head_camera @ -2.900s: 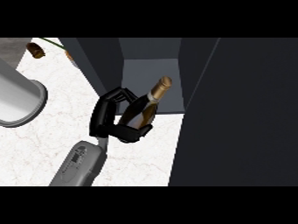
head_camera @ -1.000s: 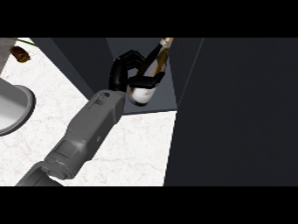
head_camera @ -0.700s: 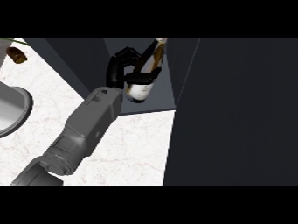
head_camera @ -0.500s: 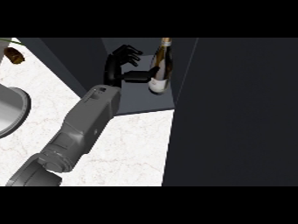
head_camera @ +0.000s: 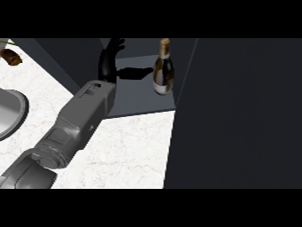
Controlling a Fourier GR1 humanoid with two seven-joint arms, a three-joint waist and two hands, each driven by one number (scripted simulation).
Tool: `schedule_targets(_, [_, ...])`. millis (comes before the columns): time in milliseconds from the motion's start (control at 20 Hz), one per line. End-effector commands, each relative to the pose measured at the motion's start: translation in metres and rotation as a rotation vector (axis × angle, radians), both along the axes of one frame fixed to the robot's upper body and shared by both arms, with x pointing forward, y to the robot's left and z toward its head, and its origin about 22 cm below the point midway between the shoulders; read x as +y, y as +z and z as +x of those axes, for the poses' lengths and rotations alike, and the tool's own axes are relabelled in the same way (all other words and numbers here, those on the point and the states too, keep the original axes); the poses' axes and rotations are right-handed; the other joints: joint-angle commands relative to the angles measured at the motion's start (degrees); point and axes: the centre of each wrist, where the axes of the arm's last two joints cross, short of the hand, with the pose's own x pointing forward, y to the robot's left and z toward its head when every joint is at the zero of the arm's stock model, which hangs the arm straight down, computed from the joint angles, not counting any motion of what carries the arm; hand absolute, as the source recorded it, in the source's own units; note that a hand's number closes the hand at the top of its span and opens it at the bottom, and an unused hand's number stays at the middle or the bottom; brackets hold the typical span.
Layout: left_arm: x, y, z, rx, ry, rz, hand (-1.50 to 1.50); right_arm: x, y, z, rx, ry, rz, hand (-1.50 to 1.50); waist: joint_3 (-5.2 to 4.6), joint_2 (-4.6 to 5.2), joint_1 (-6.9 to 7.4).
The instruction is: Pick up the wine, place it into the cabinet and close the cabinet
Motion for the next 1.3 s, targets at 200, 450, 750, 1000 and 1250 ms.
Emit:
schedule_targets(200, [0.006,0.014,0.007,-0.049,-0.012,-0.039,-1.50,-0.003,0.025,-0.021,0.009,0.054,0.093,-1.50,-0.05,-0.23,-0.08])
schedule_targets(450, [-0.005,0.015,0.006,-0.086,-0.100,-0.150,-1.50,-0.005,0.029,-0.021,0.008,0.056,0.087,-1.50,-0.10,-0.23,0.28])
schedule_targets(750, [-0.009,0.020,0.007,-0.160,-0.232,-0.270,1.50,-0.009,0.034,-0.024,0.009,0.064,0.076,-1.50,-0.08,-0.67,1.53])
schedule_targets(1000, [-0.011,0.050,0.019,-0.154,-0.307,-0.333,-1.50,-0.008,0.027,-0.026,0.028,0.039,0.070,-1.50,0.05,-1.28,2.42])
schedule_targets(1250, [-0.042,0.025,0.003,-0.132,-0.358,-0.346,-1.50,-0.013,0.038,-0.028,0.034,0.002,0.081,-1.50,0.03,-1.73,4.34])
